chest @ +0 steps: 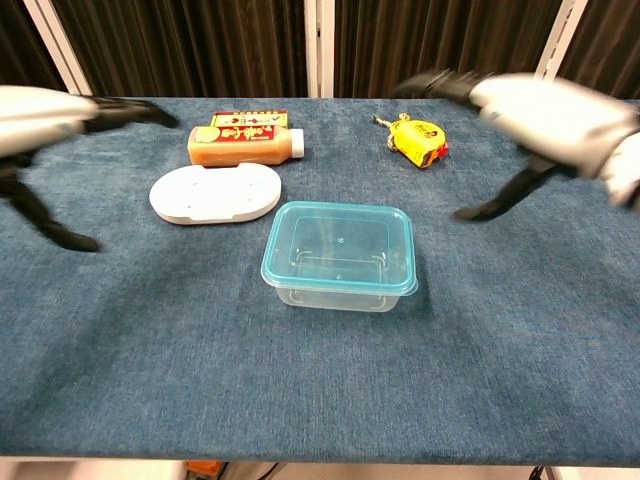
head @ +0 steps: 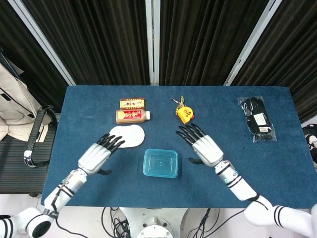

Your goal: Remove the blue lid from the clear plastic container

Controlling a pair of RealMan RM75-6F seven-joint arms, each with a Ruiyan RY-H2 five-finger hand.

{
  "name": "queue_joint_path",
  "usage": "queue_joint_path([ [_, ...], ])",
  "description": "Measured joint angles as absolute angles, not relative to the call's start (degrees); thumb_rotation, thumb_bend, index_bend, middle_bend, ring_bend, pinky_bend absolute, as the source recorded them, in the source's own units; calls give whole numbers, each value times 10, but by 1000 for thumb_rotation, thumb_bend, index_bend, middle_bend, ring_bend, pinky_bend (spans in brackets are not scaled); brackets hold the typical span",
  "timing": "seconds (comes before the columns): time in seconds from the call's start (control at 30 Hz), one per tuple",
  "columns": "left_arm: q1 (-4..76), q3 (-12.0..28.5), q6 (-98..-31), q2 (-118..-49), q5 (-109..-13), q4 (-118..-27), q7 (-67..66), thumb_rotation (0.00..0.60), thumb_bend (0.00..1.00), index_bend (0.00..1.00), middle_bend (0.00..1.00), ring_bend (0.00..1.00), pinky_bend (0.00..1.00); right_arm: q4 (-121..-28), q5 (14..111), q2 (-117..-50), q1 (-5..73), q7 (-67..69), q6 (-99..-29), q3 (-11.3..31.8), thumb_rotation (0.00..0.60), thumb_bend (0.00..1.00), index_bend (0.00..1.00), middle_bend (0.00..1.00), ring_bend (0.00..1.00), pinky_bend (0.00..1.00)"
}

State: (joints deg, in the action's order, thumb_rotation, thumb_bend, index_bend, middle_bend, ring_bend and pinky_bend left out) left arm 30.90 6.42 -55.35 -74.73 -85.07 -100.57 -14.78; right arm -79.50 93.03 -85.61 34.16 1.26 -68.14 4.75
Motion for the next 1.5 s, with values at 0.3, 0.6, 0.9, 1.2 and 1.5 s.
queue_joint_path([
  [0.3, 393, 82, -480, -834, -829, -1021, -209, 600, 0, 40, 0, 0, 0, -877, 892, -717, 262, -12, -768, 58, 600, 31, 0, 0, 0, 0],
  [0.6, 459, 106, -450, -911, -706, -987, -333, 600, 0, 40, 0, 0, 0, -893, 881, -692, 229, -11, -790, 55, 600, 31, 0, 0, 0, 0],
  [0.9, 510, 114, -450, -936, -560, -970, -396, 600, 0, 40, 0, 0, 0, -874, 890, -703, 228, 15, -793, 58, 600, 31, 0, 0, 0, 0],
  [1.2, 551, 120, -442, -919, -458, -976, -371, 600, 0, 37, 0, 0, 0, -856, 899, -713, 224, 35, -788, 51, 600, 32, 0, 0, 0, 0],
  [1.5, 589, 105, -452, -916, -403, -971, -374, 600, 0, 0, 0, 0, 0, -849, 914, -721, 224, 37, -783, 42, 600, 33, 0, 0, 0, 0],
])
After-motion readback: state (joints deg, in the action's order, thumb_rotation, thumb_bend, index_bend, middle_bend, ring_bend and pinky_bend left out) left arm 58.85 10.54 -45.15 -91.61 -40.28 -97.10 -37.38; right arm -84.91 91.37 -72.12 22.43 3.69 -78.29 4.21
